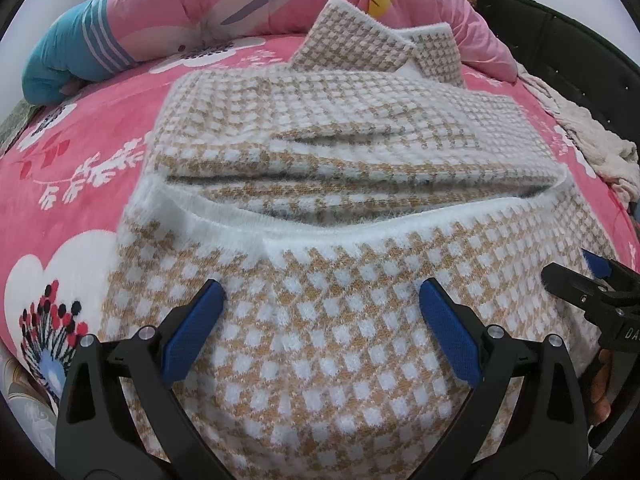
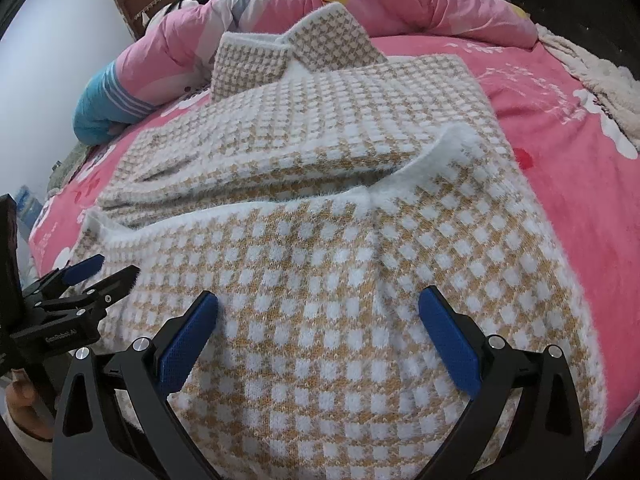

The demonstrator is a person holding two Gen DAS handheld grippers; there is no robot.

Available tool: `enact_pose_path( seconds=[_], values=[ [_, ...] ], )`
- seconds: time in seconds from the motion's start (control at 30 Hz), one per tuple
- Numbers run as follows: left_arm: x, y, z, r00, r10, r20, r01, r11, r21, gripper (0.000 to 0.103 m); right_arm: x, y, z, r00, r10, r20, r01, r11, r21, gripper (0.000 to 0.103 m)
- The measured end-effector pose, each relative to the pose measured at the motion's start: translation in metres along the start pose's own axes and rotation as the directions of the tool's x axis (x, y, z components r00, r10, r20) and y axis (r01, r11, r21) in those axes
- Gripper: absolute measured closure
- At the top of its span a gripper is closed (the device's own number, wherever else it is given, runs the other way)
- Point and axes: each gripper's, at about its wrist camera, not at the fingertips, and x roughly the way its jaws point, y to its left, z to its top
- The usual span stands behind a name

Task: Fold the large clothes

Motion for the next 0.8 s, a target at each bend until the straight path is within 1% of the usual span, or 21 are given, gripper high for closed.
enact_pose_path(
  seconds=[0.13,0.43,0.8],
  values=[
    [0.0004,-0.0004,0.0004,1.000,0.003,-0.009,-0.003,1.000,-0.005,0.008,0.0011,0.0008,0.0015,1.000,-0.009,-0.013,0.009,1.000,0.007,0.006],
    [0.0006,-0.0012,-0.0001,1.000,0.016,-0.013,-0.016,1.000,-0.014,0.008,0.0037,0.0032,0.0018,1.000,-0.023,-0.014,0.023,1.000,0.007,0.006],
    [0.0010,-0.0015,0.0008,1.000,0.018,-0.018,-0.018,1.000,-0.014,0.008,0.0045,0.0020,0.0025,1.000,-0.016,-0.019,0.016,1.000,0.005,0.006]
  ],
)
